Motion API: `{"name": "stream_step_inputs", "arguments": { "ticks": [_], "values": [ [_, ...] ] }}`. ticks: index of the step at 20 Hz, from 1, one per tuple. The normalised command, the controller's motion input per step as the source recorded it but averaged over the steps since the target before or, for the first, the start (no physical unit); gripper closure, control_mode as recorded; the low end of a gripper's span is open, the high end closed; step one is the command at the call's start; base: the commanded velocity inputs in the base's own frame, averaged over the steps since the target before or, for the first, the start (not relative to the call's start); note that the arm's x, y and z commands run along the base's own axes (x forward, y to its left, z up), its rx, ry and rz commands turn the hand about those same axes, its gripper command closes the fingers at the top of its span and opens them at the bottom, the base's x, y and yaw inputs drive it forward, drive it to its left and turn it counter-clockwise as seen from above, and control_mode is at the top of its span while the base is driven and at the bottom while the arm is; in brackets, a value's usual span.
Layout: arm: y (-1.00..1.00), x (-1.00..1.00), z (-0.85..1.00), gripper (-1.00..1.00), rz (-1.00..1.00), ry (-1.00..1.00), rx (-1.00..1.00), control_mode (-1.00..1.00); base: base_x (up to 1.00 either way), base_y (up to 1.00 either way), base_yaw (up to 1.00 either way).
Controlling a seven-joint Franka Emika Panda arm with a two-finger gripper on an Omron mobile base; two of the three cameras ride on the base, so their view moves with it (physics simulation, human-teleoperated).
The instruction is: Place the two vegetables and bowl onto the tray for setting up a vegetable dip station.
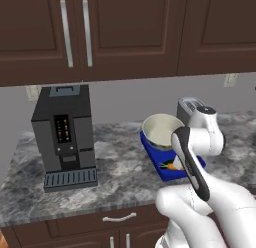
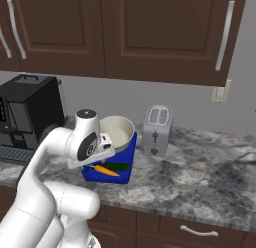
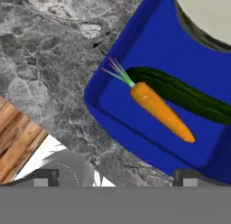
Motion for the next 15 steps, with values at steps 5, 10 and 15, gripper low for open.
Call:
{"name": "stream_step_inputs", "arguments": {
  "ticks": [5, 10, 15],
  "values": [
    [0.02, -0.46, 0.18, -1.00, -0.36, 0.00, 0.01, -1.00, 0.00, 0.00, 0.00],
    [0.01, -0.53, 0.12, -1.00, -0.34, -0.03, 0.00, -1.00, 0.00, 0.00, 0.00],
    [0.02, -0.52, 0.08, -1.00, -0.32, -0.12, 0.00, -1.00, 0.00, 0.00, 0.00]
  ]
}}
